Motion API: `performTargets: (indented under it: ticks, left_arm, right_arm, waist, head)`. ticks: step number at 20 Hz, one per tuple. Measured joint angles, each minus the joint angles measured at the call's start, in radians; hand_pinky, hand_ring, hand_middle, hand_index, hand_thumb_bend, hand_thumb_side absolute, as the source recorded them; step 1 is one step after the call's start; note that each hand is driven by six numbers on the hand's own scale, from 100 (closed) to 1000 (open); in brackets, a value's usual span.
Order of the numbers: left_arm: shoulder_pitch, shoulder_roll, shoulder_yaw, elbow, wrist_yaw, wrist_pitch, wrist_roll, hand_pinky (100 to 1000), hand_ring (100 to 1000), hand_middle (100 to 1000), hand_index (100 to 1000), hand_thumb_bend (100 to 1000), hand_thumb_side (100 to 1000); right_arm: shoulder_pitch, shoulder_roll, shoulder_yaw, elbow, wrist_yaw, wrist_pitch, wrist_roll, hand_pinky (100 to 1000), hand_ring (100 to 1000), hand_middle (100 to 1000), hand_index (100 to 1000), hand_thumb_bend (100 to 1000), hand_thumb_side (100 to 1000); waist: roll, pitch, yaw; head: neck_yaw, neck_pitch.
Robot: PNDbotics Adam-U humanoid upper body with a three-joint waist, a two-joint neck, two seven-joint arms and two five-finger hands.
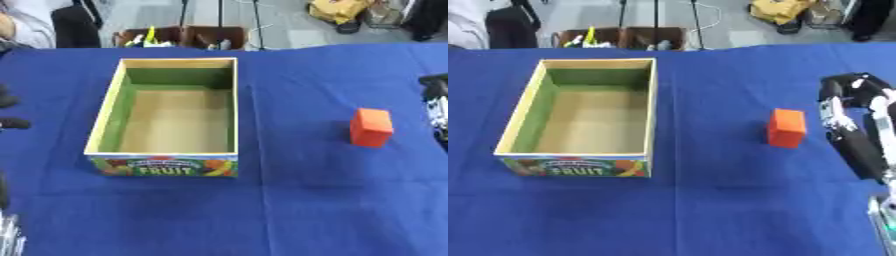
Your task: Pick up objects on the table and place them in the box.
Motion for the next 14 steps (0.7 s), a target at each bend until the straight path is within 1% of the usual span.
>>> performTargets:
  ticks: [1,3,4,7,8,9,10,14]
  left_arm:
    - [0.000,0.000,0.000,0.000,0.000,0.000,-0.001,466,641,595,638,100,925]
    - [0.000,0.000,0.000,0.000,0.000,0.000,-0.002,466,641,595,638,100,925]
    - [0.000,0.000,0.000,0.000,0.000,0.000,-0.002,466,641,595,638,100,925]
    - [0.000,0.000,0.000,0.000,0.000,0.001,-0.004,466,641,595,638,100,926]
    - [0.000,0.000,0.000,0.000,0.000,0.001,-0.004,466,642,595,638,100,926]
    - [0.000,0.000,0.000,0.000,0.000,0.001,-0.004,466,641,595,638,100,926]
    - [0.000,0.000,0.000,0.000,0.000,0.001,-0.004,466,641,595,638,100,926]
    - [0.001,0.000,0.000,0.000,0.000,0.001,-0.004,466,640,595,637,100,926]
  right_arm:
    - [-0.006,-0.007,-0.001,0.000,0.033,-0.010,0.047,729,770,755,828,134,843]
    - [-0.020,-0.020,-0.006,0.000,0.091,-0.027,0.134,737,779,761,838,188,805]
    - [-0.027,-0.025,-0.008,0.000,0.116,-0.034,0.173,741,783,761,846,235,791]
    - [-0.038,-0.046,-0.012,0.000,0.164,-0.048,0.252,751,794,764,865,534,761]
    - [-0.041,-0.054,-0.012,0.000,0.177,-0.052,0.273,754,798,767,871,590,758]
    - [-0.042,-0.064,-0.012,0.000,0.189,-0.055,0.292,757,801,767,879,627,758]
    - [-0.042,-0.075,-0.012,0.000,0.200,-0.058,0.309,759,804,769,883,631,751]
    - [-0.042,-0.127,-0.011,0.000,0.241,-0.065,0.359,776,822,788,896,592,749]
  waist:
    - [0.000,0.000,0.000]
    - [0.000,0.000,0.000]
    - [0.000,0.000,0.000]
    - [0.000,0.000,0.000]
    - [-0.001,0.000,0.000]
    - [-0.001,0.000,0.000]
    - [-0.001,0.000,0.000]
    - [-0.002,0.000,0.000]
  head:
    - [0.000,0.000]
    - [-0.001,0.000]
    - [-0.002,0.000]
    - [-0.002,0.000]
    - [-0.002,0.000]
    - [-0.002,0.000]
    - [-0.003,0.000]
    - [-0.003,0.000]
